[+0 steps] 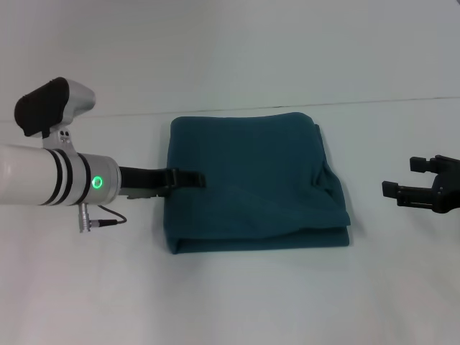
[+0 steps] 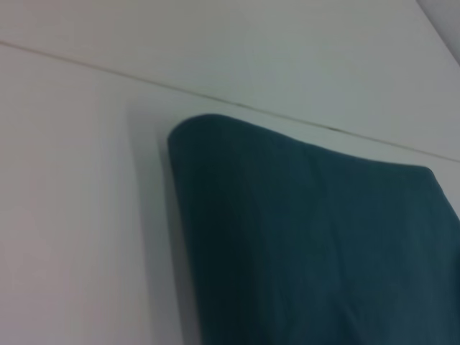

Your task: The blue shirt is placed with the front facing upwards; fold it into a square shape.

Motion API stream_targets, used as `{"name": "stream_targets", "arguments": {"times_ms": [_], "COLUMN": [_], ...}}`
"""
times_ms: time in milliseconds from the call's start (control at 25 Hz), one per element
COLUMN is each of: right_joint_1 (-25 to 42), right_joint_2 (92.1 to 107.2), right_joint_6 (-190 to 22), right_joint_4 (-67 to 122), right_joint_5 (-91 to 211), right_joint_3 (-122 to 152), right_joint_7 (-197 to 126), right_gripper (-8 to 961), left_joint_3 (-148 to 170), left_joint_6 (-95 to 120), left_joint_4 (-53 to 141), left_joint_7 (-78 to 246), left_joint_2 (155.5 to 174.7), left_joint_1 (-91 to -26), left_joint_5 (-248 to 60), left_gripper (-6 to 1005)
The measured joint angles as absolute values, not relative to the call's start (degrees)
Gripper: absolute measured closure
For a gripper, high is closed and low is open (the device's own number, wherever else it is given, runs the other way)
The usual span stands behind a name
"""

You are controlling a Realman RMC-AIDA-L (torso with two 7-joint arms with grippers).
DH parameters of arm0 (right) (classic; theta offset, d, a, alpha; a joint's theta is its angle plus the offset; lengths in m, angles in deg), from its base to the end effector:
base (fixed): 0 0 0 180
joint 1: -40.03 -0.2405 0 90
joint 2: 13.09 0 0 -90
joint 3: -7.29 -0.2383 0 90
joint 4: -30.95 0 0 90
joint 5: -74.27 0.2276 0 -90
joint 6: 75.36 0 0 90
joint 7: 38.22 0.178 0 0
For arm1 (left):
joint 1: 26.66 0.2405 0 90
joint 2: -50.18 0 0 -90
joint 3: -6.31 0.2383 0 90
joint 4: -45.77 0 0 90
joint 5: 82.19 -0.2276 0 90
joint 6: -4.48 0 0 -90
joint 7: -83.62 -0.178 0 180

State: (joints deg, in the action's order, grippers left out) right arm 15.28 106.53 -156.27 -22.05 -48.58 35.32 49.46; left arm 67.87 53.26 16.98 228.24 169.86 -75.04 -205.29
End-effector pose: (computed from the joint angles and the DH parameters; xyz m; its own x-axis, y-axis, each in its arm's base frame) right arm 0.3133 0.3640 0.0614 0.7698 -0.4210 -0.4798 -0.6291 -0.6275 -0.4589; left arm -0.2088 0.4505 -0.0881 0.3093 0.8501 0.4263 0.9489 -0.2466 -0.1968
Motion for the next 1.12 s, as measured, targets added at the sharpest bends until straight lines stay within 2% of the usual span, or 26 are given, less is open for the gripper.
{"name": "stream_targets", "arguments": {"times_ms": [600, 1120], "right_joint_1": [15.28, 15.53], "right_joint_2": [106.52, 106.43], "right_joint_6": [-155.72, -154.09], "right_joint_4": [-21.78, -21.04], "right_joint_5": [-48.60, -48.68], "right_joint_3": [36.04, 36.12], "right_joint_7": [48.94, 48.87], "right_gripper": [41, 41], "left_joint_3": [65.91, 64.02], "left_joint_6": [53.15, 62.53], "left_joint_4": [16.45, 14.25], "left_joint_7": [230.15, 232.91], "left_joint_2": [169.40, 169.17], "left_joint_1": [-75.21, -75.09], "left_joint_5": [-210.28, -214.05], "left_gripper": [121, 121]}}
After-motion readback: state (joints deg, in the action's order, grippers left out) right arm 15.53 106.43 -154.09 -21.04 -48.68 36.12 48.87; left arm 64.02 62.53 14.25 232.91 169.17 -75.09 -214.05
